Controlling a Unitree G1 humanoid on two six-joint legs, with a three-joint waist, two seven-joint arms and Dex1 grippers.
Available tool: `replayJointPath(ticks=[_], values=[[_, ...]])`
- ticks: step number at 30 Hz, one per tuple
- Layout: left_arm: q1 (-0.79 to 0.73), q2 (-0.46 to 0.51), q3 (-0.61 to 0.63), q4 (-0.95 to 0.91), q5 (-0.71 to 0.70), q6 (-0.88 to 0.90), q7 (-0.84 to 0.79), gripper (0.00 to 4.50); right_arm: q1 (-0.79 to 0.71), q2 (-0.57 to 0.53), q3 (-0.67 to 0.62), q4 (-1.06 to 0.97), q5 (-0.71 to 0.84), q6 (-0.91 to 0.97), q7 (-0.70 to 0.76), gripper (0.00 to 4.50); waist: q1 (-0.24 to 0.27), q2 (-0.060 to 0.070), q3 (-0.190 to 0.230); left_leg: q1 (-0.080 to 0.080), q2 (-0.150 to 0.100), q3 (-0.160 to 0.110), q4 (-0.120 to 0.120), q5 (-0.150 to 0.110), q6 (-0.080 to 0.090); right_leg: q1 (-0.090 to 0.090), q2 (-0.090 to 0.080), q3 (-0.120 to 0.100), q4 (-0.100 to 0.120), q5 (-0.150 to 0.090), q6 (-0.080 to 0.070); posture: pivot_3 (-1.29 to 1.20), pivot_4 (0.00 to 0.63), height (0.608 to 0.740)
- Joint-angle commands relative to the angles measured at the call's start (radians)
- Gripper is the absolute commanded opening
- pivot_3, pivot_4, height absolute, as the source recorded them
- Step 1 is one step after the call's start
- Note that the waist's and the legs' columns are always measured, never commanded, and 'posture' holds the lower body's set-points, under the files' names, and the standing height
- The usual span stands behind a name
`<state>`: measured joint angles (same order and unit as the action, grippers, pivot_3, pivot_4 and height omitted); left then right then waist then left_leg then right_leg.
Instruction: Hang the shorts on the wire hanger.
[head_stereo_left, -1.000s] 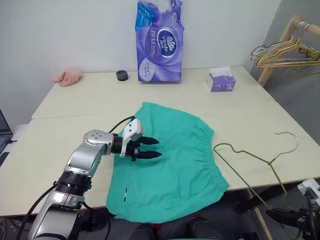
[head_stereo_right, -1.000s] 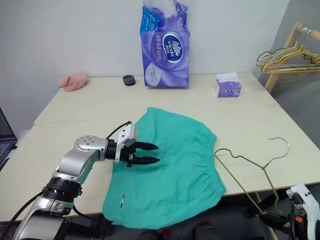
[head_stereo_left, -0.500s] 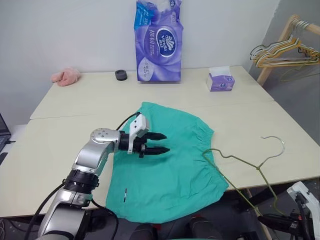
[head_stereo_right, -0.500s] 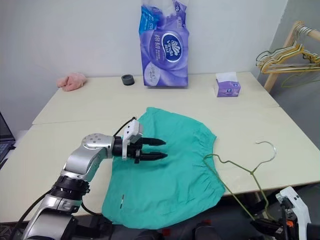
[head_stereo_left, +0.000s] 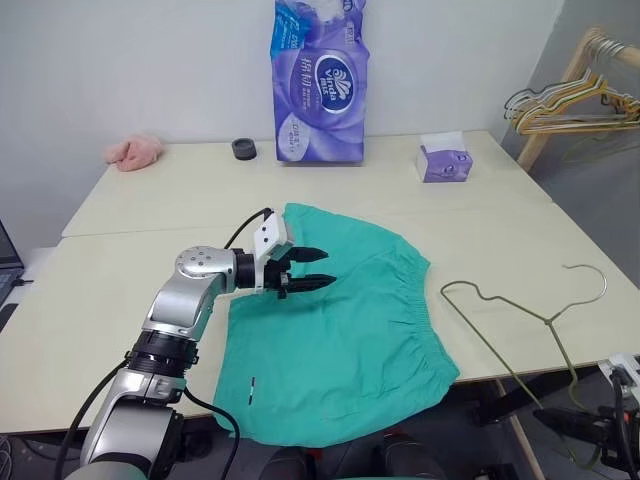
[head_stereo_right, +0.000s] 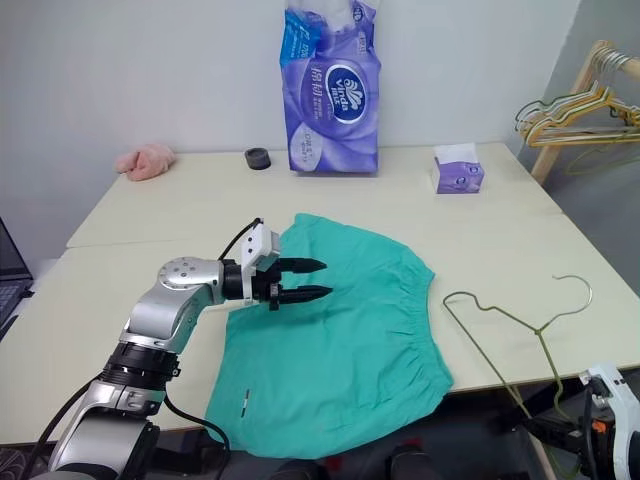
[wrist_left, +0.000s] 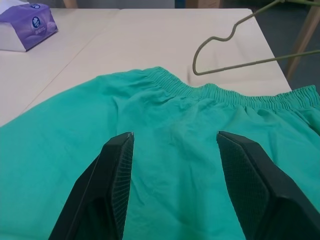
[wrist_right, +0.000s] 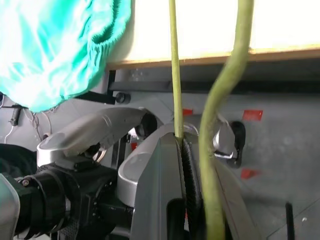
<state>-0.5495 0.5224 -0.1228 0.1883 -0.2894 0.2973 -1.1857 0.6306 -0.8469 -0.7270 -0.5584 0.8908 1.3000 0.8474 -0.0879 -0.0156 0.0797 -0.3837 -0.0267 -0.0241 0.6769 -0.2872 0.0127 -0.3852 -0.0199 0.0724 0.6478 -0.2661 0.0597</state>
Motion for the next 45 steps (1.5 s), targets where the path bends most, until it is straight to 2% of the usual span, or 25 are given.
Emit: replayJointPath(ticks=[1,7,18,29,32,36,42,45], values=[[-0.011,0.001,0.007,-0.018,-0.002,-0.012,0.008,2.79,0.011,-0.003,-0.006,-0.060,0.053,0.008,0.016,0.00,0.000,0.000,0.000,0.000,0.000,0.000,0.000,0.000,0.000,0.000,0.000,0.000,0.000,0.000,0.000,-0.20,0.082,0.740],[-0.011,0.002,0.007,-0.017,0.000,-0.012,0.009,2.79,0.037,-0.015,0.010,-0.107,0.085,0.008,0.018,0.00,-0.002,0.000,0.000,0.000,0.000,0.001,0.000,0.000,0.000,0.000,0.000,0.000,0.000,0.000,0.000,-0.20,0.085,0.740],[-0.021,-0.001,0.012,0.003,0.014,-0.031,0.029,2.79,0.027,-0.087,-0.001,-0.073,0.082,-0.018,0.065,0.00,-0.001,-0.001,0.001,0.000,0.000,0.001,0.000,0.000,0.000,0.000,0.000,0.000,-0.001,0.000,0.000,-0.20,0.077,0.740],[-0.042,-0.001,0.020,0.030,0.020,-0.050,0.050,2.79,-0.124,-0.150,-0.001,-0.095,0.186,0.012,0.052,0.00,-0.001,-0.001,0.001,0.000,0.000,0.001,0.000,0.000,0.000,0.000,0.000,0.000,-0.001,0.001,0.001,-0.20,0.069,0.740],[-0.046,0.000,0.019,0.037,0.023,-0.057,0.051,2.79,-0.137,-0.156,0.050,-0.131,0.178,0.000,0.039,0.00,-0.001,-0.001,0.001,0.000,0.000,0.001,0.000,0.000,0.000,0.000,0.000,0.000,-0.001,0.001,0.001,-0.20,0.067,0.740],[-0.043,0.005,0.016,0.036,0.023,-0.059,0.048,2.79,-0.054,-0.200,0.100,-0.163,0.064,-0.071,0.072,0.00,0.002,-0.001,0.001,-0.001,0.000,0.001,0.000,0.000,0.000,0.000,0.000,0.000,-0.001,0.001,0.001,-0.20,0.069,0.740],[-0.034,0.005,0.010,0.034,0.032,-0.068,0.049,2.79,-0.049,-0.174,0.115,-0.124,0.040,-0.114,0.069,0.00,0.000,-0.003,0.002,0.000,0.000,0.001,0.001,0.000,0.000,0.000,0.000,0.000,-0.001,0.001,0.001,-0.20,0.074,0.740],[-0.035,0.002,0.013,0.035,0.030,-0.064,0.048,2.79,-0.139,-0.141,0.073,-0.026,0.074,-0.081,0.022,0.00,-0.002,-0.004,0.003,0.000,0.000,0.002,0.001,0.000,0.000,0.000,0.000,0.000,-0.001,0.001,0.001,-0.20,0.074,0.740]])
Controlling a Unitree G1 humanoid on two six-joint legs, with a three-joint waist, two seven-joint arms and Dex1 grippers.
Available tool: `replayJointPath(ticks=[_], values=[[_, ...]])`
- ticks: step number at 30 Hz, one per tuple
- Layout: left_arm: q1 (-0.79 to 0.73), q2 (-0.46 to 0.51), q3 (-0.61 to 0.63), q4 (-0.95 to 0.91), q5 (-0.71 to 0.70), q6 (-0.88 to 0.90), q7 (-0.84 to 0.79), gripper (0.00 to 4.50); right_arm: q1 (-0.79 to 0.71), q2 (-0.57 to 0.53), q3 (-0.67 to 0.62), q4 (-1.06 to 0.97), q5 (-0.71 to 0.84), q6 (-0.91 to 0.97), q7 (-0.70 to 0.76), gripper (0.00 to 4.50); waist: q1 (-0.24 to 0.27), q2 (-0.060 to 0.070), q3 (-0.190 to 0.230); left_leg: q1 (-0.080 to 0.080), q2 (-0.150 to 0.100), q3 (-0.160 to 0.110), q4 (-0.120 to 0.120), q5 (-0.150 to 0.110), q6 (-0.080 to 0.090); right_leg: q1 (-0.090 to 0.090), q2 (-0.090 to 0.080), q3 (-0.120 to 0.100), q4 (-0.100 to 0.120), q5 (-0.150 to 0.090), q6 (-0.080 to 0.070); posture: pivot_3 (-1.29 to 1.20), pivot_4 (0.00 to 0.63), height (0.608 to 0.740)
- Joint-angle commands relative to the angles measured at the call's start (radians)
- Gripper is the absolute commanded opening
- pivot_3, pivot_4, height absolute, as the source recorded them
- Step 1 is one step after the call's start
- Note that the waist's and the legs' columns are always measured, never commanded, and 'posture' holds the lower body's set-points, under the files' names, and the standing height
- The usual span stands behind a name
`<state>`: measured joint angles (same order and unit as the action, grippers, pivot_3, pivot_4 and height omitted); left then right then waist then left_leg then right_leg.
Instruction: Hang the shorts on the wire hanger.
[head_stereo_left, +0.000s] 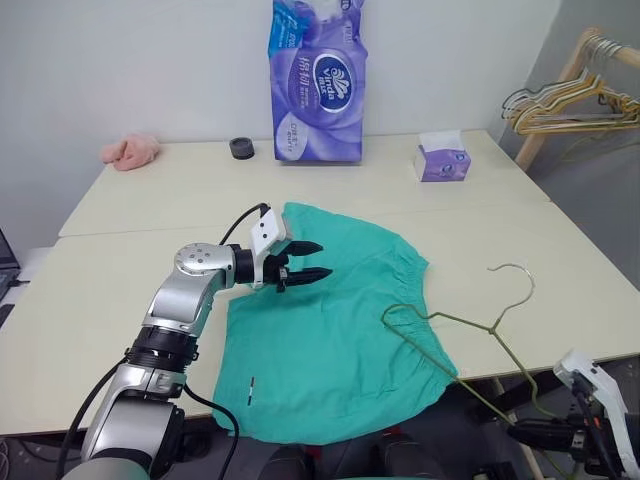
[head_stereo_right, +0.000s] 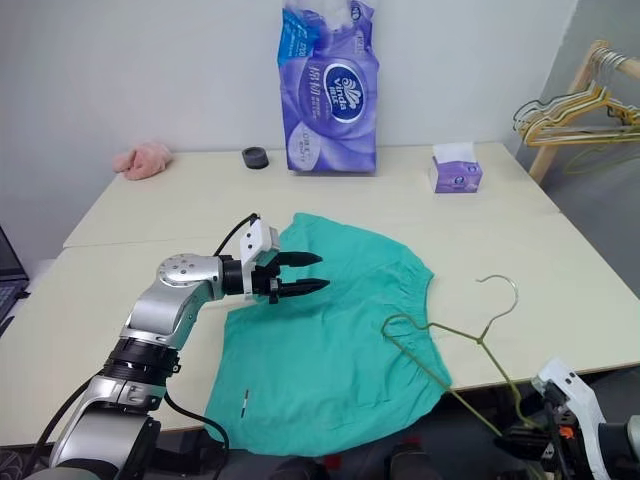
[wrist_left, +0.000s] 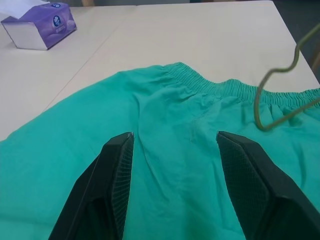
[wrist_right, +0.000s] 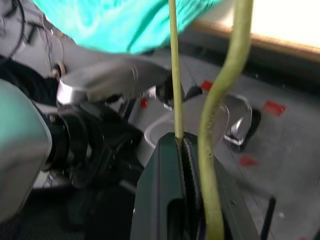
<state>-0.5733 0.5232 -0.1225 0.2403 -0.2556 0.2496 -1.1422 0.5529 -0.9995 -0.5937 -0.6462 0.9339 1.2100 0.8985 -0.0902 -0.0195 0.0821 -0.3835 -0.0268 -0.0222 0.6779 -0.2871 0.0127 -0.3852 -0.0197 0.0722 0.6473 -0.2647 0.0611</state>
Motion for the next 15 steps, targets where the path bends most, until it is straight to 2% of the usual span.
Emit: replayJointPath(ticks=[1,8,15], values=[[-0.011,-0.002,0.014,-0.017,-0.006,-0.015,0.007,2.79,-0.101,0.025,-0.069,0.104,0.032,0.021,-0.057,0.00,0.000,0.000,0.000,0.000,0.000,0.001,0.000,0.000,0.000,0.000,0.000,0.000,0.000,0.000,0.000,-0.20,0.076,0.740],[-0.015,-0.009,0.017,-0.030,-0.032,0.019,-0.009,2.79,-0.250,0.078,-0.020,0.243,-0.006,0.080,-0.197,0.00,0.003,0.000,0.000,-0.001,0.000,-0.001,0.000,0.000,0.000,-0.001,0.000,0.000,0.000,0.001,-0.001,-0.20,0.076,0.740],[0.008,0.031,0.007,-0.085,-0.062,0.078,-0.083,2.79,-0.272,0.111,0.045,0.237,-0.003,0.101,-0.226,0.00,0.002,0.001,0.001,-0.001,0.000,-0.001,-0.001,0.000,0.000,-0.001,0.000,0.001,0.000,0.003,-0.005,-0.18,0.075,0.740]])
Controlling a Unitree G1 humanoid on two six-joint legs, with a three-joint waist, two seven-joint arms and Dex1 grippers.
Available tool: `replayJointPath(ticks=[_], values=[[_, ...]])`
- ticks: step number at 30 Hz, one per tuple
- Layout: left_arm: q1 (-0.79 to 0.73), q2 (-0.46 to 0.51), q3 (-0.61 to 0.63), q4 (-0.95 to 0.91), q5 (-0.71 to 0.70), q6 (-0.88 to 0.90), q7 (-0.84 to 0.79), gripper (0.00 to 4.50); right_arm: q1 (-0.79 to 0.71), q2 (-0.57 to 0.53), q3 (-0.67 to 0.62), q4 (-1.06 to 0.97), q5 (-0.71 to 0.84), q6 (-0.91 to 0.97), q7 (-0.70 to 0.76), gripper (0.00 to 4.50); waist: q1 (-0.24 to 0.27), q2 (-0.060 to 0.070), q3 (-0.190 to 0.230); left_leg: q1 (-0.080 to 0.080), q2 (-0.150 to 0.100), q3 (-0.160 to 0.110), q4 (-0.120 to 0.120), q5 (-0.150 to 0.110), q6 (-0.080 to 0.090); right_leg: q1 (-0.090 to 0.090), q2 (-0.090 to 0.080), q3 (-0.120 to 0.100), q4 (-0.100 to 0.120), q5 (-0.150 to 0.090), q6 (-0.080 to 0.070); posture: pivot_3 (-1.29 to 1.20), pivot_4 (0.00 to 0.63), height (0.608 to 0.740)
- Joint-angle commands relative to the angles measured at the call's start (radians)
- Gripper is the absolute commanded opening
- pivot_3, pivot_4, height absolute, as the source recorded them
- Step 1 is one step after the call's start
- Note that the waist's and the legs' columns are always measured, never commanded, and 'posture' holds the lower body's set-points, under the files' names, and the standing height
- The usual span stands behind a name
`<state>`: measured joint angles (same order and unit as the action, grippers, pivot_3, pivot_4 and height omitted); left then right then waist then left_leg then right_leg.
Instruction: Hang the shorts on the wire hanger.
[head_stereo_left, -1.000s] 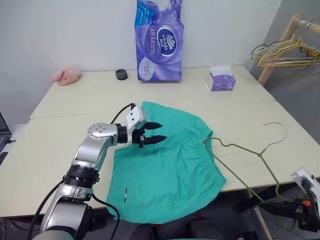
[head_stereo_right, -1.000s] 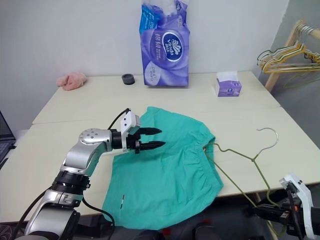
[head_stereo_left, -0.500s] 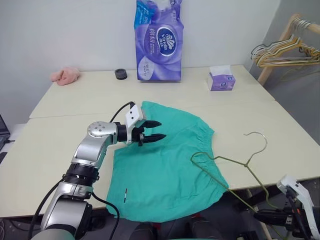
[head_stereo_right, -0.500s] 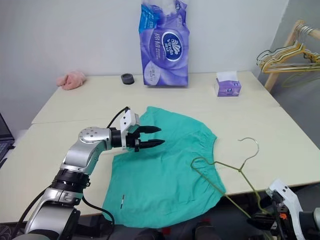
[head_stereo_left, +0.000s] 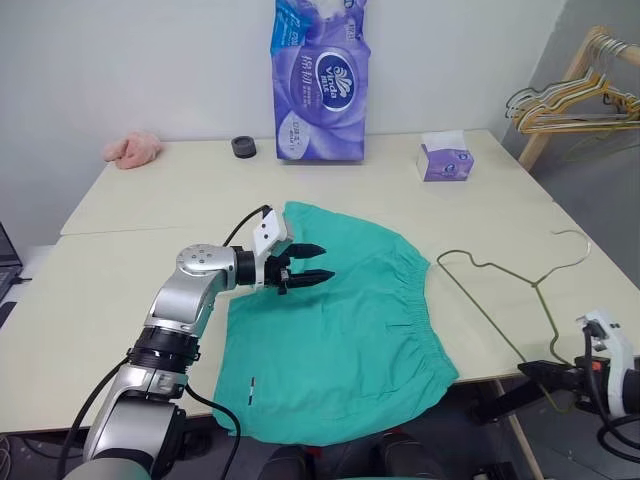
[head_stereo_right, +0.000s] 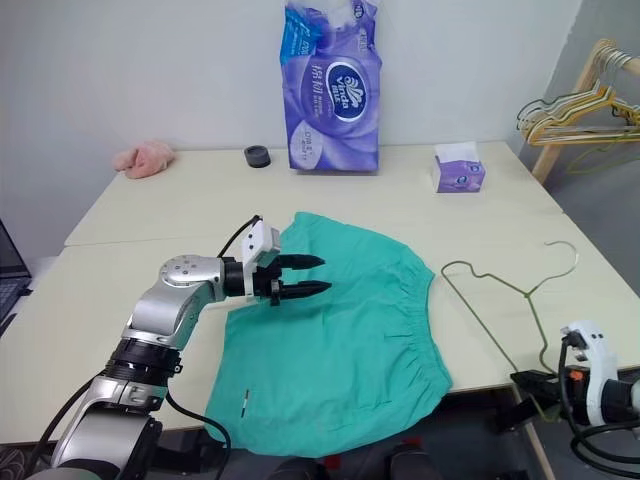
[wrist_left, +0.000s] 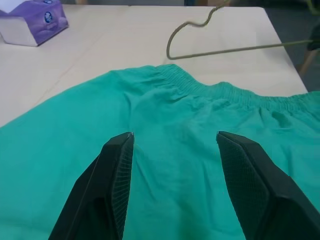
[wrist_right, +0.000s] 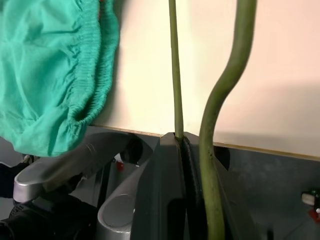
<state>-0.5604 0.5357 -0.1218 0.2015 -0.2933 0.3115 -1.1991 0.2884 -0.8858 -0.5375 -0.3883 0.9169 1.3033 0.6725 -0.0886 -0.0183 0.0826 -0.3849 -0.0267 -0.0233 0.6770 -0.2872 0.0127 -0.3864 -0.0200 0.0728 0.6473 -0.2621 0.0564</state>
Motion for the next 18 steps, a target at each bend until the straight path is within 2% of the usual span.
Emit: replayJointPath(ticks=[1,7,18], values=[[-0.002,0.023,0.008,-0.051,-0.024,0.018,-0.028,2.79,0.006,-0.001,-0.019,-0.037,0.029,0.019,0.007,0.00,0.000,0.000,0.000,0.000,0.000,0.000,0.000,0.000,0.000,0.000,0.000,0.000,0.000,0.000,0.000,-0.18,0.075,0.740],[0.002,0.026,0.013,-0.052,-0.016,0.012,-0.017,2.79,0.075,0.015,-0.047,-0.091,0.076,0.048,0.019,0.00,0.002,0.000,0.000,0.000,0.000,-0.001,0.000,0.000,0.000,0.001,0.000,0.000,0.000,-0.002,0.004,-0.18,0.075,0.740],[-0.014,0.025,0.013,-0.032,-0.007,-0.001,-0.013,2.79,0.074,-0.003,-0.086,-0.089,0.131,0.051,0.039,0.00,0.001,0.000,0.000,0.001,0.000,0.000,0.001,0.000,0.000,0.001,0.000,0.000,0.000,-0.002,0.004,-0.18,0.069,0.740]])
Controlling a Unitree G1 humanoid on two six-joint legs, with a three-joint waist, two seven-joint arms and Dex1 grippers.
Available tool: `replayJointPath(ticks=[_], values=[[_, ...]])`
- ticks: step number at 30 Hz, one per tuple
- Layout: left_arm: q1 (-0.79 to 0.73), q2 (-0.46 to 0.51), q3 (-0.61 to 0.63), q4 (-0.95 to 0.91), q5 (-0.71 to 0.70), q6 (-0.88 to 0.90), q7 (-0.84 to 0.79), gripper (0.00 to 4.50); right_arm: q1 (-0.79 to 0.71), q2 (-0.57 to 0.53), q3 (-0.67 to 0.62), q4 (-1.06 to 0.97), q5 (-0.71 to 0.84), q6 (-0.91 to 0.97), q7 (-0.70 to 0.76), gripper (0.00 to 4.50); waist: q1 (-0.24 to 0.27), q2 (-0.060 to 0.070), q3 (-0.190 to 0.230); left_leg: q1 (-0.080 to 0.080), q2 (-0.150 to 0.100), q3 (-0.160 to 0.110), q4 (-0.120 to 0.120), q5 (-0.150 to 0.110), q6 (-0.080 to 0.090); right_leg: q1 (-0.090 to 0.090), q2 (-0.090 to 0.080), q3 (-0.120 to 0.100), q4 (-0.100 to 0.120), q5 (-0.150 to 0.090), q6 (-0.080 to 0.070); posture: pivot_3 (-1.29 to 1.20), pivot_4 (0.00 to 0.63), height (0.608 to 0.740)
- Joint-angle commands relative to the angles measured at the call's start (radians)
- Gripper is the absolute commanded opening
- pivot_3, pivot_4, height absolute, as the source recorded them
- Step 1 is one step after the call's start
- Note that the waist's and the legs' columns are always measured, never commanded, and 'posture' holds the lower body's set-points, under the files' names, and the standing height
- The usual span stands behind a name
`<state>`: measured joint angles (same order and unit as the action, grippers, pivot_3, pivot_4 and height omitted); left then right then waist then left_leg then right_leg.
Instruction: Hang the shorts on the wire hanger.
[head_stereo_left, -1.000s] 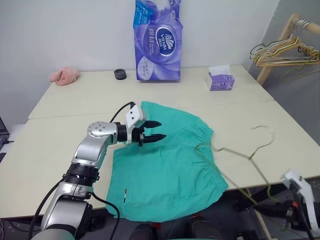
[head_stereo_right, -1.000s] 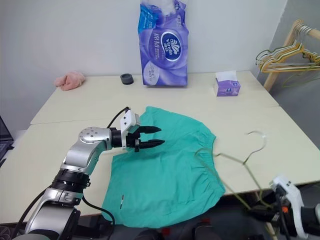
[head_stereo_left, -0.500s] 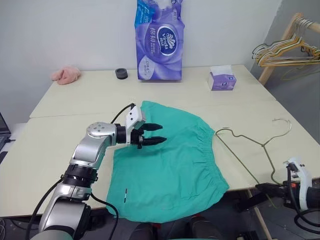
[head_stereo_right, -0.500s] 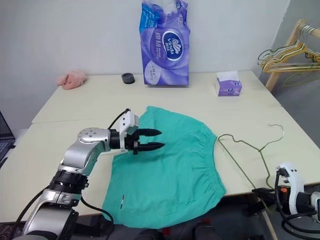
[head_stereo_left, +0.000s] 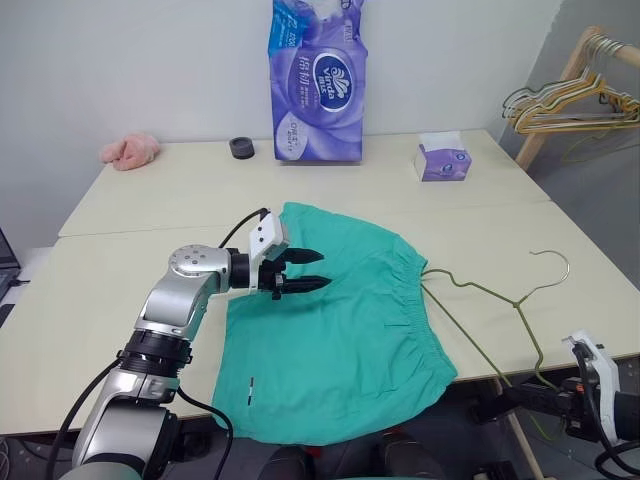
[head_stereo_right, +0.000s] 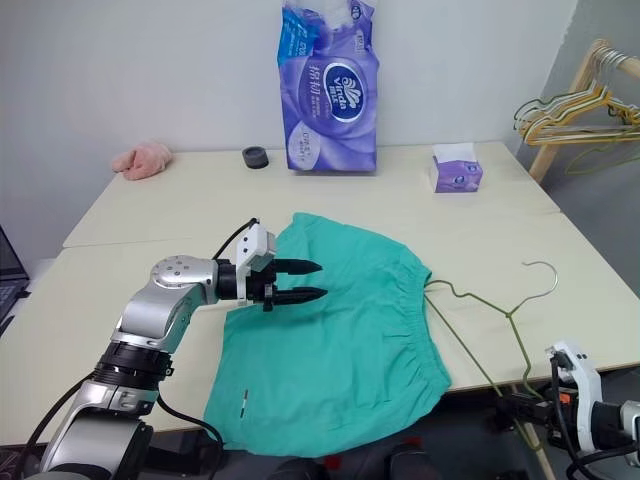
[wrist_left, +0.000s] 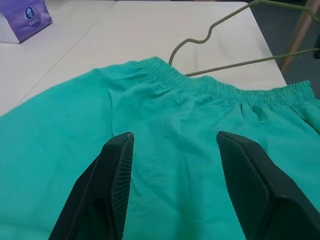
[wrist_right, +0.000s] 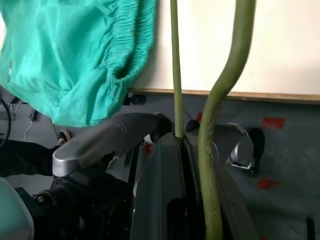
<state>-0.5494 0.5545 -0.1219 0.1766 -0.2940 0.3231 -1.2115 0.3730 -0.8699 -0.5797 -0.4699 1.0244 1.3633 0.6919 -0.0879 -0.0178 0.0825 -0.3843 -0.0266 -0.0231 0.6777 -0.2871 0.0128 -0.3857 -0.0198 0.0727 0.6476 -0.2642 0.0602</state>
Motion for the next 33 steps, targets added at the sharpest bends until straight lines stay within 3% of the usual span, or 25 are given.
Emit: replayJointPath(ticks=[1,10,25,28,33], values=[[-0.025,0.007,0.013,-0.006,-0.005,-0.014,-0.001,2.79,-0.018,-0.024,-0.040,-0.007,0.027,-0.011,0.025,0.00,0.000,0.000,0.000,0.000,0.000,0.000,0.000,0.000,0.000,0.000,0.000,0.000,0.000,0.000,0.000,-0.18,0.067,0.740],[-0.033,0.018,0.018,0.001,0.000,-0.018,-0.003,2.79,-0.051,-0.111,-0.036,0.004,0.025,-0.024,0.090,0.00,0.001,0.000,0.000,0.000,0.000,0.000,0.000,0.000,0.000,0.000,0.000,0.000,0.000,0.000,0.000,-0.17,0.064,0.740],[-0.034,0.022,0.006,0.007,0.012,-0.030,-0.007,2.79,-0.086,-0.102,0.176,-0.078,-0.092,-0.140,0.051,0.00,0.001,0.000,0.000,0.000,0.000,0.000,0.000,0.000,0.000,0.000,0.000,0.000,0.000,0.000,0.000,-0.18,0.063,0.740],[-0.032,0.021,0.005,0.008,0.014,-0.033,-0.008,2.79,-0.091,-0.094,0.174,-0.037,-0.123,-0.151,0.034,0.00,0.001,0.000,0.000,0.000,0.000,0.000,0.000,0.000,0.000,0.000,0.000,0.000,0.000,0.000,0.000,-0.17,0.065,0.740],[-0.026,0.023,0.008,0.006,0.013,-0.034,-0.010,2.79,-0.083,-0.094,0.057,0.000,-0.067,-0.130,0.079,0.00,0.002,0.000,0.000,0.000,0.000,0.000,0.000,0.000,0.000,0.000,0.000,0.000,0.000,0.001,-0.002,-0.17,0.067,0.740]])
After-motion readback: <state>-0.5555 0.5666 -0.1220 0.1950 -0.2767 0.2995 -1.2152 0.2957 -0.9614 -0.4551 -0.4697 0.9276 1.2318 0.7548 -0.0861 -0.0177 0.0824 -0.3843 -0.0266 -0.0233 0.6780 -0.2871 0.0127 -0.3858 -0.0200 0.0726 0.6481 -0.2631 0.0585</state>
